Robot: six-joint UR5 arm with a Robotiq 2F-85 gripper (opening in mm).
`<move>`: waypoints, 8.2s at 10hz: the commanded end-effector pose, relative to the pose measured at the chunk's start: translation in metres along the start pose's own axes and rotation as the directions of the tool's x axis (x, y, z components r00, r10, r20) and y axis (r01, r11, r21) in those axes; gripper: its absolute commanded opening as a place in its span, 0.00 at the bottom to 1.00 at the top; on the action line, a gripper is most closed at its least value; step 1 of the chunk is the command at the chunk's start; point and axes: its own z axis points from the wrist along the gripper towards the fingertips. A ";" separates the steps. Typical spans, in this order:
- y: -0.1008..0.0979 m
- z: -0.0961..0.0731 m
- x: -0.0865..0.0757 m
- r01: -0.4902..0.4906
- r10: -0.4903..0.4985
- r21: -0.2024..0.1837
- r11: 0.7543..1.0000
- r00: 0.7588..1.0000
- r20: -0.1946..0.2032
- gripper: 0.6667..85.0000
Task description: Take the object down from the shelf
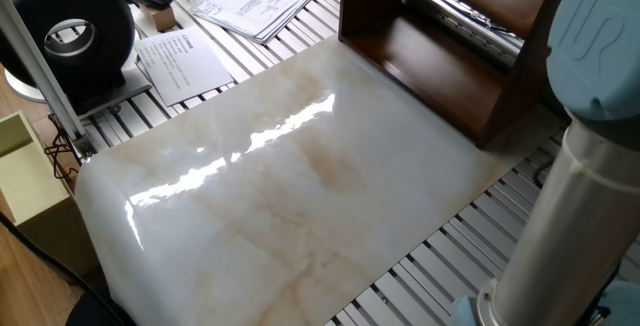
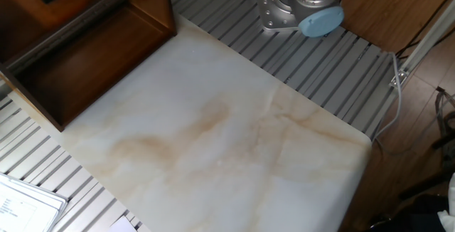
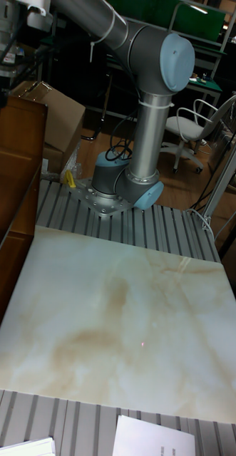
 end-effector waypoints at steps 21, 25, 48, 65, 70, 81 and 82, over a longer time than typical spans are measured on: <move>0.039 -0.044 -0.045 -0.215 0.218 -0.095 0.972 0.976 0.019 0.00; 0.042 -0.046 -0.043 -0.345 0.344 -0.055 0.937 0.939 -0.022 0.00; 0.043 -0.019 -0.248 -0.855 0.865 -0.191 0.482 0.499 -0.050 0.00; 0.006 0.158 -0.346 -0.983 0.982 -0.020 0.184 0.185 -0.043 0.00; 0.019 0.156 -0.379 -0.991 0.991 -0.087 0.101 0.108 -0.085 0.00; -0.001 0.216 -0.382 -0.983 0.984 0.040 0.178 0.179 0.010 0.00; 0.006 0.216 -0.388 -0.987 0.987 0.013 0.163 0.162 -0.011 0.00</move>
